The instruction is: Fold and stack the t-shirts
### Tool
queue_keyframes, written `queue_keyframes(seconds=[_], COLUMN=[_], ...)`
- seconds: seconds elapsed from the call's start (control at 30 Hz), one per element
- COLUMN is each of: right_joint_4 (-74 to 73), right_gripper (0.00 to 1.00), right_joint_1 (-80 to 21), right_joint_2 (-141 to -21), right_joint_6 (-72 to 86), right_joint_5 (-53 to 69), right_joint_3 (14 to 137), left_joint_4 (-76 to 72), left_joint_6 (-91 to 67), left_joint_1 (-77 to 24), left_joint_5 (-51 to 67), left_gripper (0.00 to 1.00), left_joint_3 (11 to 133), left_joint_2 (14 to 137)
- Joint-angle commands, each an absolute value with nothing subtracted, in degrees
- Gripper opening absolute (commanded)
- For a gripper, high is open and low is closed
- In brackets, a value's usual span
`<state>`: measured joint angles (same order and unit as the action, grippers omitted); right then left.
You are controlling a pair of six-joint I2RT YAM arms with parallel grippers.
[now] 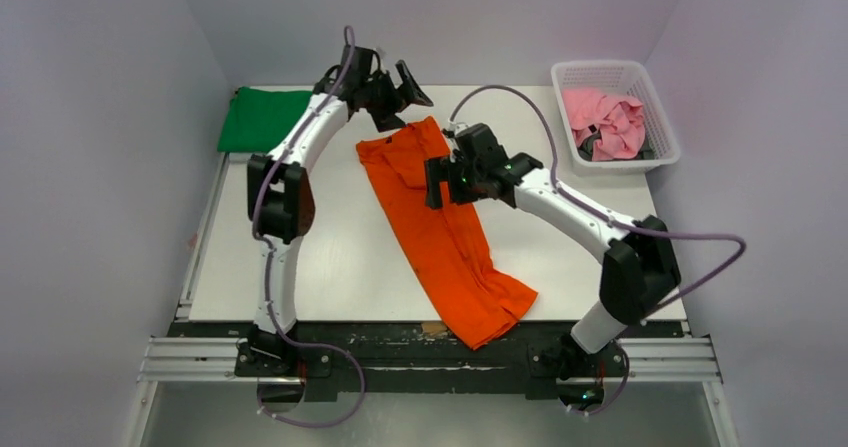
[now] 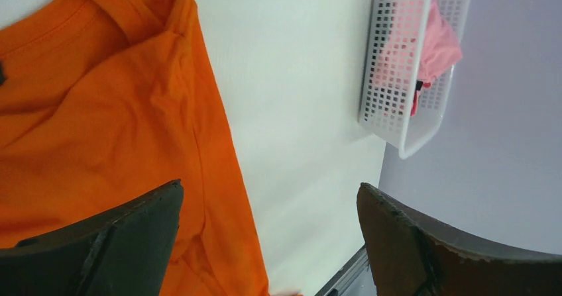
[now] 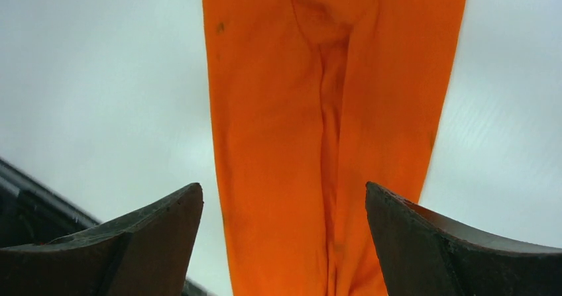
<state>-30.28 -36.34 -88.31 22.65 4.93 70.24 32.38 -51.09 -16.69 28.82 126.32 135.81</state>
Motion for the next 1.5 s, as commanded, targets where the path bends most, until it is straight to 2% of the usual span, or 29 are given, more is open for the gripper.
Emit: queue_keyframes(seconds=[0.0, 0.2, 0.3, 0.47, 0.63, 0.87, 1.1, 1.27, 1.47], right_joint_4=[-23.7, -24.6, -25.6, -30.2, -29.9, -35.0, -37.2, -32.3, -30.5], right_gripper=[0.91, 0.91, 0.91, 0.91, 0.91, 0.89, 0.89, 0.89, 0.89], right_joint_1=[-36.3, -36.4, -36.4, -36.4, -34.8, -26.3, -20.2, -17.9, -18.6], right_joint_2=[-99.1, -118.8, -127.4, -140.3, -145.0, -150.1, -154.3, -155.2, -145.1], right_joint_6=[15.7, 8.4, 6.1, 4.1, 2.8, 14.9, 25.6, 26.5, 21.9], right_joint_5=[1.1, -2.2, -1.2, -3.6, -12.9, -12.5, -13.7, -6.5, 4.3], right_joint_3=[81.5, 100.1, 110.1, 123.5, 126.1, 131.3, 138.0, 140.7, 138.2], left_joint_4=[35.6, 30.4, 32.3, 32.2, 33.9, 30.2, 31.2, 32.0, 35.2], left_joint_6=[-41.0, -41.2, -39.0, -38.9, -37.7, -39.5, -38.4, -38.4, -35.6], left_joint_1=[-15.5, -8.1, -7.7, -7.7, -7.7, -7.8, -9.1, -10.0, -15.8], left_joint_5=[21.0, 15.8, 10.8, 12.2, 13.4, 16.2, 20.5, 23.7, 25.8], left_gripper=[1.00, 1.00, 1.00, 1.00, 1.00, 1.00, 1.00, 1.00, 1.00], left_joint_3=[114.1, 81.9, 73.1, 63.4, 62.4, 63.9, 71.2, 73.7, 72.5], left_joint_2=[113.8, 93.0, 85.7, 80.4, 80.4, 83.5, 90.8, 94.1, 93.8])
